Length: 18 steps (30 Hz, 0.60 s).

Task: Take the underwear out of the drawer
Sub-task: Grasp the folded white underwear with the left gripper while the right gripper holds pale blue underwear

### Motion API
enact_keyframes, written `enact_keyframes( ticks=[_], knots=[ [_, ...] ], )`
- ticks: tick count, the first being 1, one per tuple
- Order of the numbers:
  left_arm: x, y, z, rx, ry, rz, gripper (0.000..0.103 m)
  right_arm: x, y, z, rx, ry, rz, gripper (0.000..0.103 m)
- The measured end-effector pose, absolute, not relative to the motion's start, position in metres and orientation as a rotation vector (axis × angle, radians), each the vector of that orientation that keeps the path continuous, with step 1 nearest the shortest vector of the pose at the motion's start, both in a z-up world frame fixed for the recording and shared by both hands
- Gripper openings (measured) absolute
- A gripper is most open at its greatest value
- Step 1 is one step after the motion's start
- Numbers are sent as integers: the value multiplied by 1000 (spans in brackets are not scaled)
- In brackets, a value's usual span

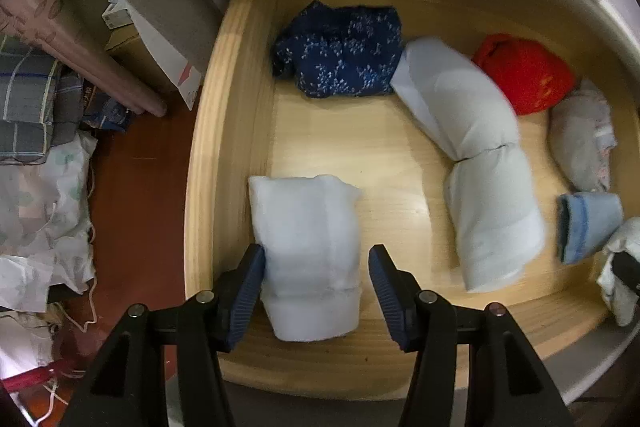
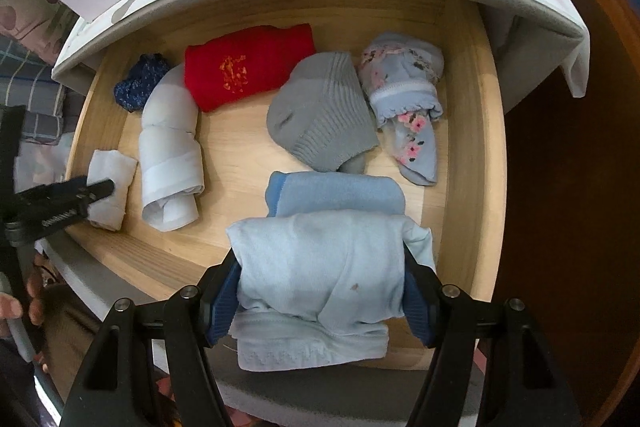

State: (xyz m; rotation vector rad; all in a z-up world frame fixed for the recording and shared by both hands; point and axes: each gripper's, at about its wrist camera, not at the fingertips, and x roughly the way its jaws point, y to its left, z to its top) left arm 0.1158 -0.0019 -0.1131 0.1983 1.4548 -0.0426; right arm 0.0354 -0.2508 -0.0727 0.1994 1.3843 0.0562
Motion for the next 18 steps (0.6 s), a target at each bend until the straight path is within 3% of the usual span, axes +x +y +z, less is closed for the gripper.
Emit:
enact_keyframes(
  ticks=[3, 7, 18],
  knots=[
    [122, -3, -117, 177, 1478, -36, 56, 35, -253, -74, 222, 1388, 66, 66],
    [124, -10, -123, 201, 1502, -31, 65, 36, -253, -75, 224, 1392, 72, 66],
    [126, -25, -130, 134, 1564, -43, 67, 37, -252, -77, 235, 1398, 78, 66]
  ],
)
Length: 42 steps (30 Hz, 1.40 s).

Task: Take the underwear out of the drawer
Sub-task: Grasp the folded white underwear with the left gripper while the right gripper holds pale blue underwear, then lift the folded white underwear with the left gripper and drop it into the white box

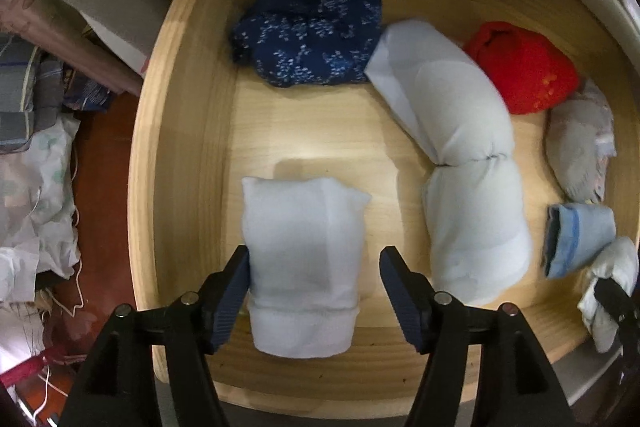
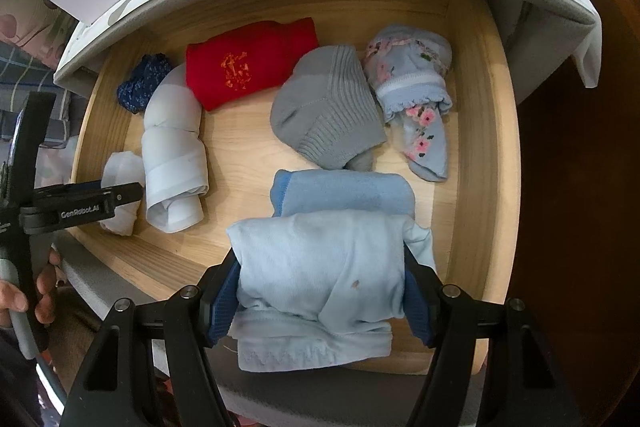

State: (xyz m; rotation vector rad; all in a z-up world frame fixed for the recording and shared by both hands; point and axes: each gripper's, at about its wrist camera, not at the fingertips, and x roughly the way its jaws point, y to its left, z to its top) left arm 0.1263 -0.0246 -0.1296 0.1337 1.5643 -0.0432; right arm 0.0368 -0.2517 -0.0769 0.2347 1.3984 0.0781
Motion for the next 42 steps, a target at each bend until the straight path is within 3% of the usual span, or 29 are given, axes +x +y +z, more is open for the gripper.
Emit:
enact_keyframes(
  ticks=[13, 14, 17, 26, 42],
  knots=[
    [134, -10, -143, 62, 1643, -14, 66, 39, -250, -79, 225, 1409, 84, 66],
    [133, -10, -142, 60, 1638, -18, 59, 39, -251, -79, 227, 1408, 84, 66],
    [132, -11, -141, 60, 1619, -37, 54, 39, -251, -80, 230, 1412, 84, 66],
    [127, -5, -131, 29, 1577, -58, 46, 39, -250, -80, 214, 1408, 78, 66],
    [106, -9, -44, 58, 1374, -159, 46, 38, -247, -79, 188, 1403, 59, 66]
  ],
)
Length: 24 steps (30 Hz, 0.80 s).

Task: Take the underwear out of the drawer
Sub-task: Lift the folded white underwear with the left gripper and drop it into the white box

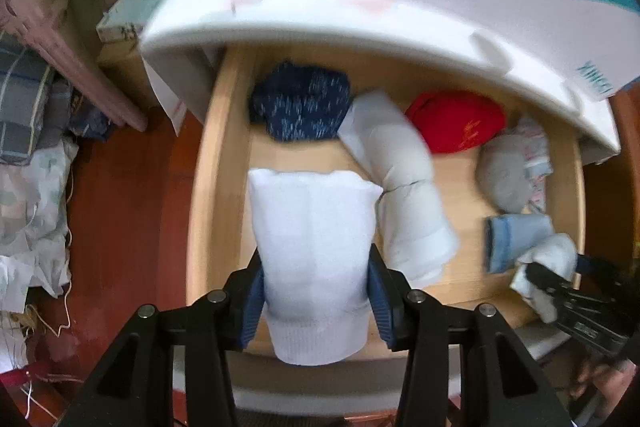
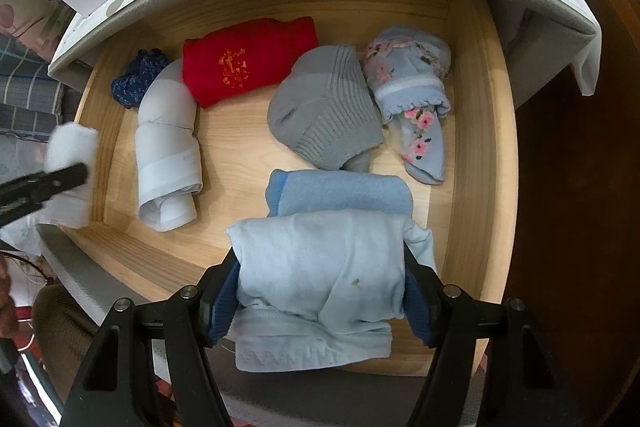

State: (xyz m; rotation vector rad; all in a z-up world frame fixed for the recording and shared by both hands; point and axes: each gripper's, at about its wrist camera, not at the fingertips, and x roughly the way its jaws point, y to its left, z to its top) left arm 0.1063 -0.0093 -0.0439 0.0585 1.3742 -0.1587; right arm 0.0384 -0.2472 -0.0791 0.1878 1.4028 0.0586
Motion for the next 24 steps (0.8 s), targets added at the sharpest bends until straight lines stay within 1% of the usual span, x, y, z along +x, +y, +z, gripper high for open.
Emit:
enact_keyframes(
  ticks=[8, 13, 18, 24],
  knots=[
    [103, -1, 42, 49, 1203, -198, 46, 39, -246, -80, 180, 1404, 51, 66],
    [111, -2, 112, 45, 1065, -214, 46, 38, -246, -80, 175, 1402, 47, 66],
    [128, -14, 170, 56, 940, -223, 46, 38, -246, -79, 172, 1399, 40, 66],
    [172, -41, 200, 74, 870, -236, 46, 38, -245, -76, 159, 1387, 26, 66]
  ],
)
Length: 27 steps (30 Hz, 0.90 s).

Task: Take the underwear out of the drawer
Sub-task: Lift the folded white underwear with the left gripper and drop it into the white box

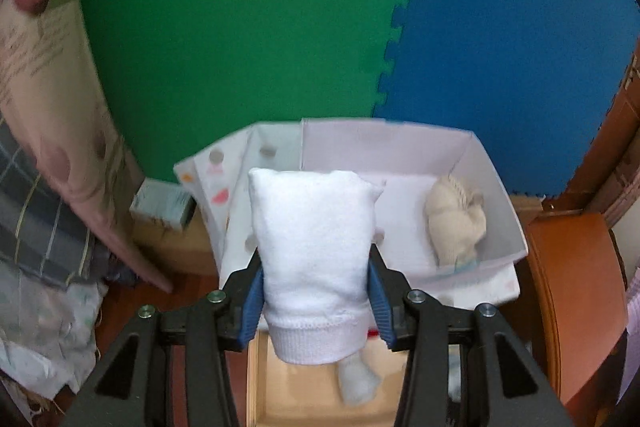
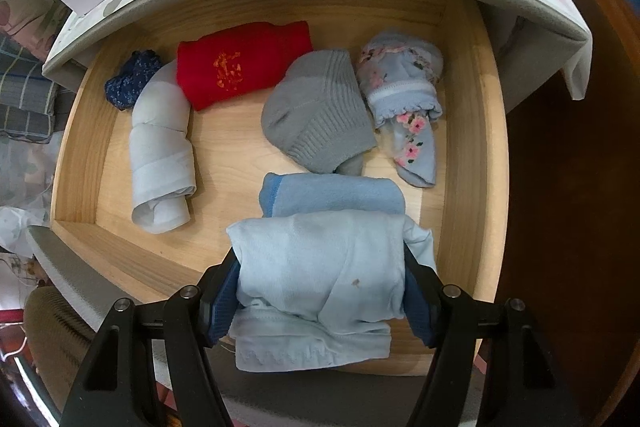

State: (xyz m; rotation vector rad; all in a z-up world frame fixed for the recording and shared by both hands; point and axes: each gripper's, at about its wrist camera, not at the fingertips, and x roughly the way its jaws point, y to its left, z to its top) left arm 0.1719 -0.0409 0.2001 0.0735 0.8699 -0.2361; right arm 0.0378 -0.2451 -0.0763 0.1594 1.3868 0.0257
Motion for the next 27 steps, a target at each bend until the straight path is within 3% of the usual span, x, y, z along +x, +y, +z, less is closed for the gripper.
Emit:
enact_keyframes(
  ticks=[16, 27],
  knots=[
    [249, -121, 143, 282, 900, -212, 46, 35, -249, -73, 172, 1354, 64, 66],
    [265, -129, 99, 318, 980, -169, 50, 36, -249, -74, 184, 1356, 82, 66]
  ],
)
